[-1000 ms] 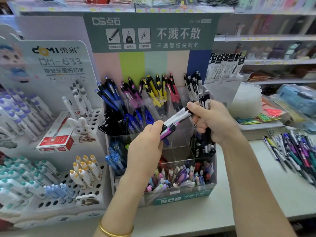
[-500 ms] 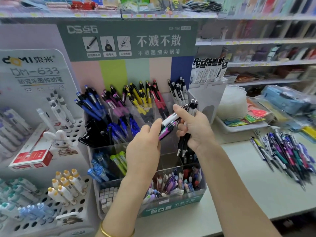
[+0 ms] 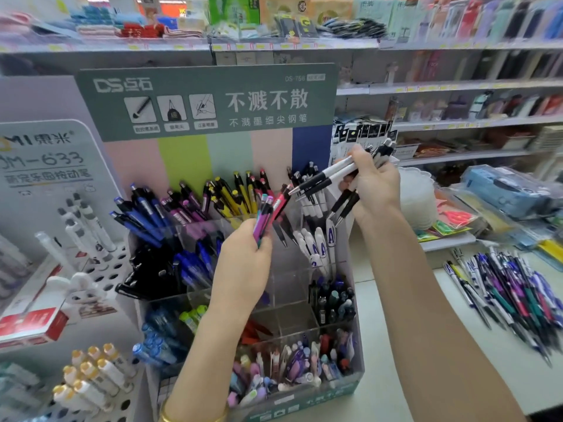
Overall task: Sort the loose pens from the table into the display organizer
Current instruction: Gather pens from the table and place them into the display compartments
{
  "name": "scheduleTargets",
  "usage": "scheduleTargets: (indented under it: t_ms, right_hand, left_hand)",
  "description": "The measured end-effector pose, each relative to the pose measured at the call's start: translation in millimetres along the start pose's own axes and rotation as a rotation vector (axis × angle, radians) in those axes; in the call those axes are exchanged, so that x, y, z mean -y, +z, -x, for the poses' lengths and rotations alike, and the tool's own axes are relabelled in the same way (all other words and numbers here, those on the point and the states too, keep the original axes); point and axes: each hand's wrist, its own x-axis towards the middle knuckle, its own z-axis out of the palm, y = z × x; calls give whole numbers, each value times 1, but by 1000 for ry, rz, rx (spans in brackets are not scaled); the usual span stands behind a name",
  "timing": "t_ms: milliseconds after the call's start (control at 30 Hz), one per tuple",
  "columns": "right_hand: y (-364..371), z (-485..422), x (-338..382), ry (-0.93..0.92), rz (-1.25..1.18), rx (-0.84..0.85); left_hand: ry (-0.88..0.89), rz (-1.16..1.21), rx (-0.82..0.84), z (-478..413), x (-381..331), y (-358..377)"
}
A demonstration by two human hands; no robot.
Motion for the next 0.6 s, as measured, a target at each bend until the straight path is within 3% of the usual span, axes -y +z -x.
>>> scheduleTargets:
  t_ms: [233, 367, 600]
  right_hand:
    - [22, -25, -7, -21, -217, 16]
    - [36, -26, -15, -195, -87, 65]
    - [35, -34, -18, -403, 152, 91]
  left_hand:
    - [-93, 389, -59, -19, -13, 6]
    - [-144, 572, -68, -28, -17, 9]
    - [-123, 612, -52, -37, -18, 10]
